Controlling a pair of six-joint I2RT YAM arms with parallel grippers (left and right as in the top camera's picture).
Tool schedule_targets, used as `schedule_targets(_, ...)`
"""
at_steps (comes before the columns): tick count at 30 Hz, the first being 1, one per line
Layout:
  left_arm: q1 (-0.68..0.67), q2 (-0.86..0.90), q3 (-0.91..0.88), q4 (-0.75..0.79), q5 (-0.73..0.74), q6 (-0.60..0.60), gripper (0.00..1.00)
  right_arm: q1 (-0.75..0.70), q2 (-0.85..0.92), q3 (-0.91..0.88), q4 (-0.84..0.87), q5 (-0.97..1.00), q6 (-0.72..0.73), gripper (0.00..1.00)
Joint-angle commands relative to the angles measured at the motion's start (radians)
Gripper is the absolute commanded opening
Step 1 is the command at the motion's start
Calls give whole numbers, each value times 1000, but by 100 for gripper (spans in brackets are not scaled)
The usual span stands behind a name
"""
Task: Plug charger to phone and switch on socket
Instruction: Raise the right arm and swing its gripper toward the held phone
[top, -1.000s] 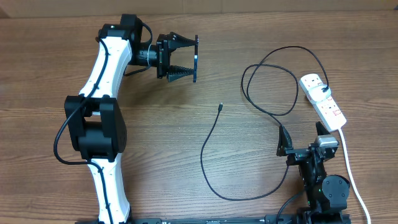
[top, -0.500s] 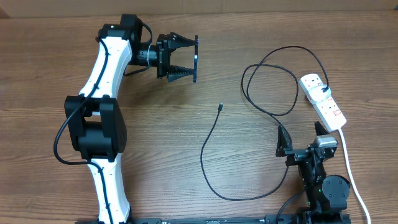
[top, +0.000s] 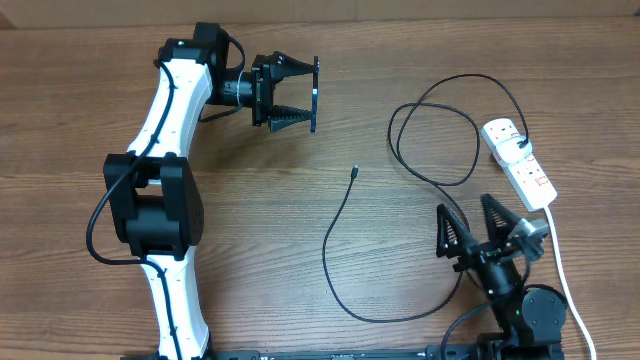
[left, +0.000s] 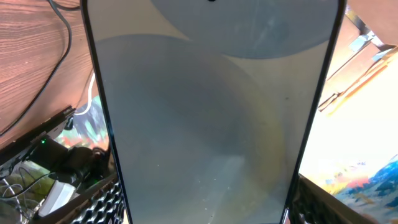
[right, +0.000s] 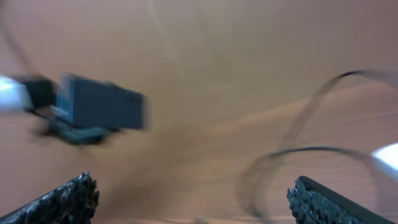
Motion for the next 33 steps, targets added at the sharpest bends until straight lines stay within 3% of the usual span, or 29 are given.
schedule_targets(1,11,8,31,-3,62,-14,72,6,-9,-10,55,-100,334,100)
schedule_targets(7,11,8,31,-2,62,-14,72,5,-9,0,477,-148,335,100)
schedule_targets(10,11,8,31,-2,62,-14,72,-3,-8,75,516,-124,301,100)
schedule_targets(16,11,8,31,-3,62,-14,72,-5,71,409,216,-124,-5,100)
schedule_targets(22,11,8,31,-2,62,-14,72,-5,319,865,-344,-123,-300,100)
schedule_targets(26,11,8,31,-2,62,-14,72,-5,550,1147,-731,-121,-376,100)
schedule_targets(28,11,8,31,-3,62,-14,72,-3,655,1253,-877,-213,-375,100)
schedule_targets(33,11,8,31,-3,62,-15,72,-3,807,1331,-898,-602,-370,100)
